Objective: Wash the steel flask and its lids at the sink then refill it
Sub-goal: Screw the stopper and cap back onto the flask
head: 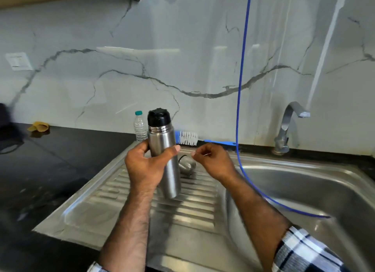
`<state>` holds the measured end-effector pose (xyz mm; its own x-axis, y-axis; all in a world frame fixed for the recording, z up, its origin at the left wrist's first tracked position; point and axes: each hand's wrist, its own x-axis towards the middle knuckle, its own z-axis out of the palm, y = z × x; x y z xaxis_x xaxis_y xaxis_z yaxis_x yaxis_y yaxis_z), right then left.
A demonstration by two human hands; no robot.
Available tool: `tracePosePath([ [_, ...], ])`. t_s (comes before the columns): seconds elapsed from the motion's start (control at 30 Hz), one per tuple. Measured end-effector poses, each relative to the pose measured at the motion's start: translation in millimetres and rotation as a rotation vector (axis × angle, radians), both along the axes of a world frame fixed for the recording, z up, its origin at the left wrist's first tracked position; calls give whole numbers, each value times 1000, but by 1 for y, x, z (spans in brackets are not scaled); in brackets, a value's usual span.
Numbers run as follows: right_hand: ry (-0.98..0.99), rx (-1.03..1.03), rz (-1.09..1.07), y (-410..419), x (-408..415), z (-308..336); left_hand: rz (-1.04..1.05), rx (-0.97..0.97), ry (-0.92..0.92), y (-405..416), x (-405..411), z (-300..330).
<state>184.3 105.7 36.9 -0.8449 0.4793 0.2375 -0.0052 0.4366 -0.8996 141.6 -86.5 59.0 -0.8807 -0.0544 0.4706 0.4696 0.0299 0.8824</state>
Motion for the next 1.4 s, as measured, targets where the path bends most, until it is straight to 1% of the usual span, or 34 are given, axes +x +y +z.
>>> tracePosePath([
  [0.1,-203,320,-40,-5,-22,-19,16,-2,36,-4,0,-1],
  [0.17,-269,471,-64,-10,-32,-26,28,0,57,-5,-1,-3],
  [0.23,-298,577,-74,-14,-41,-31,29,-8,64,-5,-1,-4],
  [0.3,-304,624,-64,-13,-43,-34,20,-18,61,-3,1,-8],
  [0.4,-270,597,-62,-5,-35,-32,-15,-23,42,-2,4,-11],
  [0.47,-160,449,-61,3,-23,-21,-45,-9,24,0,8,-10],
  [0.53,-11,289,-63,17,1,-4,-74,8,9,5,15,-6],
  [0.57,54,250,-68,26,13,4,-93,13,-4,9,19,-5],
  [0.63,152,222,-96,46,48,18,-148,12,-14,21,32,0],
  [0.73,232,202,-175,71,105,28,-211,-28,-4,48,55,8],
  [0.8,247,237,-252,88,142,31,-259,-30,-15,71,73,13],
  [0.83,223,270,-279,96,155,30,-280,-23,-28,82,81,15],
  [0.93,-1,400,-284,115,182,22,-321,15,-67,109,101,16],
  [0.97,0,431,-313,119,188,21,-329,32,-73,116,105,13],
  [1.0,72,442,-363,119,189,21,-329,50,-75,120,106,9],
  [1.1,483,407,-507,114,191,31,-301,83,-67,127,105,-5],
  [1.13,492,415,-506,116,189,29,-295,84,-65,129,104,-8],
  [1.17,396,422,-460,117,185,28,-290,83,-64,128,102,-8],
  [1.23,-61,482,-351,120,181,16,-296,91,-60,124,103,-8],
  [1.27,-145,500,-340,120,182,14,-297,103,-56,122,103,-7],
  [1.3,-113,491,-359,121,183,16,-302,109,-54,122,102,-8],
  [1.37,227,464,-474,119,186,24,-308,115,-56,120,102,-7],
  [1.4,330,463,-507,119,185,25,-306,108,-56,120,102,-7],
])
